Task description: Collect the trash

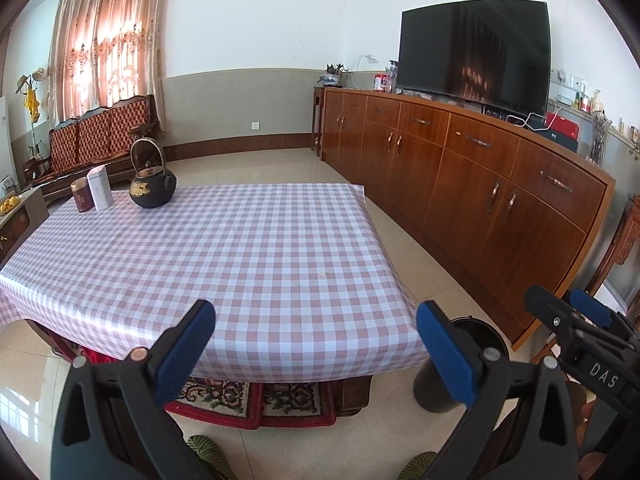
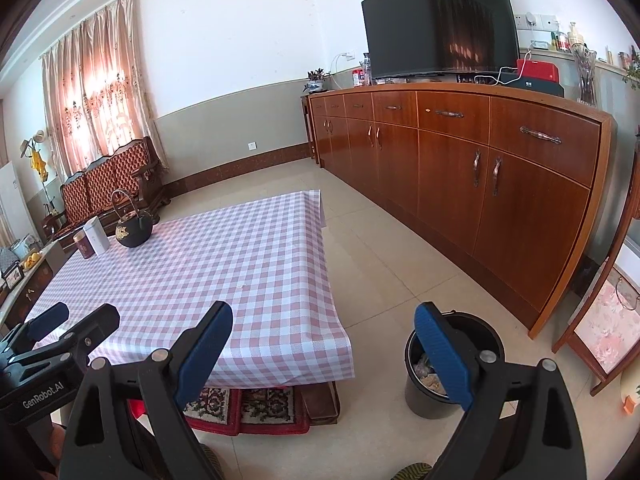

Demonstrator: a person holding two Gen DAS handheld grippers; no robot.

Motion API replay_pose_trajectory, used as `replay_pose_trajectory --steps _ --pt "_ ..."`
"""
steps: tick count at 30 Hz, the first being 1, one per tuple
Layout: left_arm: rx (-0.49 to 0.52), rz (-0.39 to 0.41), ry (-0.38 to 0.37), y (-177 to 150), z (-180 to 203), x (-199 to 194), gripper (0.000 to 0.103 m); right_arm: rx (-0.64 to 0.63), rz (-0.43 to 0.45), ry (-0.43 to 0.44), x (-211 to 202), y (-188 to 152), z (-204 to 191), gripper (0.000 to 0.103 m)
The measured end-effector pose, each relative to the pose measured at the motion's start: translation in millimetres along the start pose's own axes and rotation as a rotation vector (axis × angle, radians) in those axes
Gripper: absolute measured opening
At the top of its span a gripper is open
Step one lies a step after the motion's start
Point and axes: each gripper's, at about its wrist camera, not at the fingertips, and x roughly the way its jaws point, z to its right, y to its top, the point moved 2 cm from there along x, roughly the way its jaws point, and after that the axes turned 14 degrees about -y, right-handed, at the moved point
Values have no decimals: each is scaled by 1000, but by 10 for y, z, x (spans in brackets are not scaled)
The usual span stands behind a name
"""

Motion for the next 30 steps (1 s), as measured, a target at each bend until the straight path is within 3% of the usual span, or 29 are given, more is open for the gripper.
replay_pose_trajectory --steps 30 --pt "32 -29 5 1 45 55 101 12 -29 11 74 -40 35 94"
